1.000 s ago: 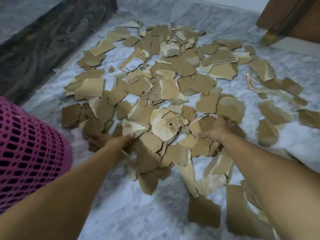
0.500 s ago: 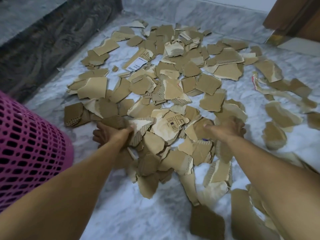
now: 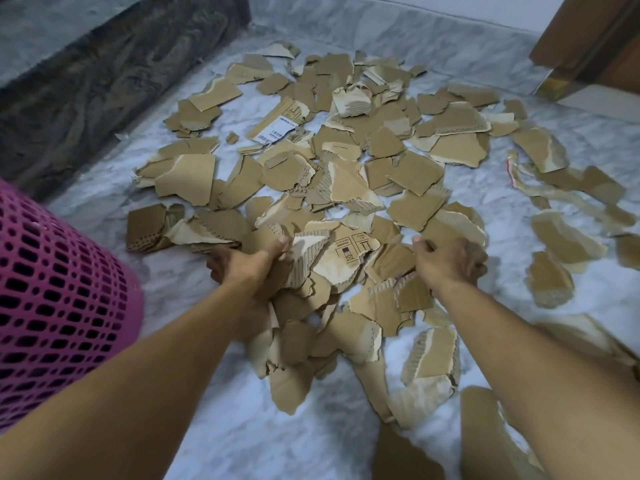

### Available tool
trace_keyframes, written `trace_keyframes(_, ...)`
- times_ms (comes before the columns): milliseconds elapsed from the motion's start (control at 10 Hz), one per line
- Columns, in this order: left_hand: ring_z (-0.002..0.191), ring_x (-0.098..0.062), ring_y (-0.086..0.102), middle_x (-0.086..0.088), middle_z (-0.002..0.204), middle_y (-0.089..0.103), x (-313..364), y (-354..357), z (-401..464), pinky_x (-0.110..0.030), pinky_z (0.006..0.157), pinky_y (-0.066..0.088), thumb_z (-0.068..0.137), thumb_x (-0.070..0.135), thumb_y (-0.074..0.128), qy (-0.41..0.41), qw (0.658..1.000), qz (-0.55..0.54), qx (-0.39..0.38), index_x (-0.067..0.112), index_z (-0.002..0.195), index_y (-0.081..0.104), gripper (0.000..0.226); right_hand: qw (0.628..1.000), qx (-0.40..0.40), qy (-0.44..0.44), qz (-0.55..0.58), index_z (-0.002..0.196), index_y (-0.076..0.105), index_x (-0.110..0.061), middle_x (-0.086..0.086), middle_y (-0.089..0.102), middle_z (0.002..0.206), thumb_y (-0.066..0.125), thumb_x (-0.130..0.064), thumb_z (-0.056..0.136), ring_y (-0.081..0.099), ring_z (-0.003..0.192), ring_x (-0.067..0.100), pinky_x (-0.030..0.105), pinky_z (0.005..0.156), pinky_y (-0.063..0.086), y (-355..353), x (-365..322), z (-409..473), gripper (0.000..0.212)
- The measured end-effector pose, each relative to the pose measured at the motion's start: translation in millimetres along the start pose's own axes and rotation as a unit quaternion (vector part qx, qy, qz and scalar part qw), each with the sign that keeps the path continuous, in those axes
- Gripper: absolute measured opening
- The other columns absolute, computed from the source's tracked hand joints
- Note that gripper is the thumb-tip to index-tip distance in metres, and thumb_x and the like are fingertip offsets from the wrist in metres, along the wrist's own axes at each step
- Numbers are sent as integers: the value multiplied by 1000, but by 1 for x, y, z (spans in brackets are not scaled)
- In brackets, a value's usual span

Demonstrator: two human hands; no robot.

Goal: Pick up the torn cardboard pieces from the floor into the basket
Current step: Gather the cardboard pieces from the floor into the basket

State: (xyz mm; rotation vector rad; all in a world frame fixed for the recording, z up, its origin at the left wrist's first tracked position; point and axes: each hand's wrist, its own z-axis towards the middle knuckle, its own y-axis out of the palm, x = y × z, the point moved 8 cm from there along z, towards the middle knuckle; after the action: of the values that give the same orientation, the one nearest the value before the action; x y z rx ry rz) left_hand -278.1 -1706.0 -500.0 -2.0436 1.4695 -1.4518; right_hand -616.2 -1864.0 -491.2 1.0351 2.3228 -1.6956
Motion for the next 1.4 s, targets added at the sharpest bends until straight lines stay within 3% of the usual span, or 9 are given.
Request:
trace_keyframes(200, 115, -35, 44, -17, 124, 45, -28, 27, 39, -50, 98, 44, -5, 91, 59, -83, 996, 24, -11, 6, 119, 50, 150, 999, 20, -15, -37, 145, 28, -22, 11, 15, 153, 58, -43, 81, 17, 139, 36, 55, 104, 29, -21, -4, 26, 74)
trace_keyframes(300, 119, -34, 49, -14, 129, 49, -39, 44, 72, -47, 97, 47, -9, 87, 64, -74, 997, -2, -5, 8, 127, 47, 159, 998, -45, -45, 3, 146, 28, -33, 7, 26, 155, 59, -37, 80, 27, 139, 39, 51, 111, 28, -20, -15, 46, 73)
trace_keyframes(500, 135, -35, 37, -21, 146, 32, 5, 29, -13, -45, 106, 42, 41, 42, 95, -60, 995, -72, -31, -1, 145, 13, 139, 991, -130, -21, -12, 138, 39, -1, 15, 51, 135, 81, -21, 71, 53, 121, 32, 38, 93, 50, -3, -12, 31, 82)
trace_keyframes(700, 96, -33, 65, -13, 110, 65, 5, 53, -9, -51, 69, 60, 0, 61, 87, -43, 992, -97, -73, 2, 111, 53, 131, 977, -199, 37, 64, 116, 56, -11, 10, 54, 120, 74, -23, 65, 55, 105, 30, 38, 63, 58, 16, -2, 6, 55)
trace_keyframes(800, 84, -32, 67, -14, 95, 68, 12, 53, -23, -50, 58, 60, 23, 48, 94, -43, 989, -98, -97, 0, 101, 61, 97, 976, -186, 28, 109, 117, 54, -7, 10, 58, 116, 78, -21, 68, 58, 103, 28, 35, 66, 56, 22, -7, -1, 55)
trace_keyframes(900, 83, -31, 67, -15, 92, 68, 17, 53, -29, -44, 70, 60, 41, 34, 96, -44, 989, -93, -103, -1, 91, 64, 69, 968, -194, 28, 160, 121, 56, -5, 10, 63, 119, 81, -19, 68, 59, 103, 26, 34, 81, 52, 30, -11, -7, 60)
trace_keyframes(1100, 70, -25, 63, -12, 90, 66, 20, 49, -33, -31, 56, 56, 53, 12, 92, -50, 986, -118, -108, -1, 101, 59, 60, 942, -234, 66, 231, 119, 60, -1, 10, 59, 115, 82, -13, 72, 51, 100, 24, 33, 78, 42, 41, -8, -21, 53)
trace_keyframes(1200, 74, -30, 64, -16, 91, 66, 16, 44, -33, -34, 62, 54, 64, 6, 87, -74, 977, -132, -150, -2, 94, 62, 41, 929, -267, 77, 247, 91, 67, -7, 10, 61, 103, 79, -9, 76, 54, 92, 26, 34, 81, 48, 38, -12, -29, 20)
trace_keyframes(1400, 69, -32, 65, -22, 100, 68, 22, 47, -53, -43, 56, 58, 77, -1, 75, -94, 951, -183, -233, -6, 95, 63, 22, 907, -299, 75, 287, 91, 66, -8, 6, 66, 86, 75, 3, 77, 57, 67, 14, 27, 47, 47, 34, -19, -43, 20)
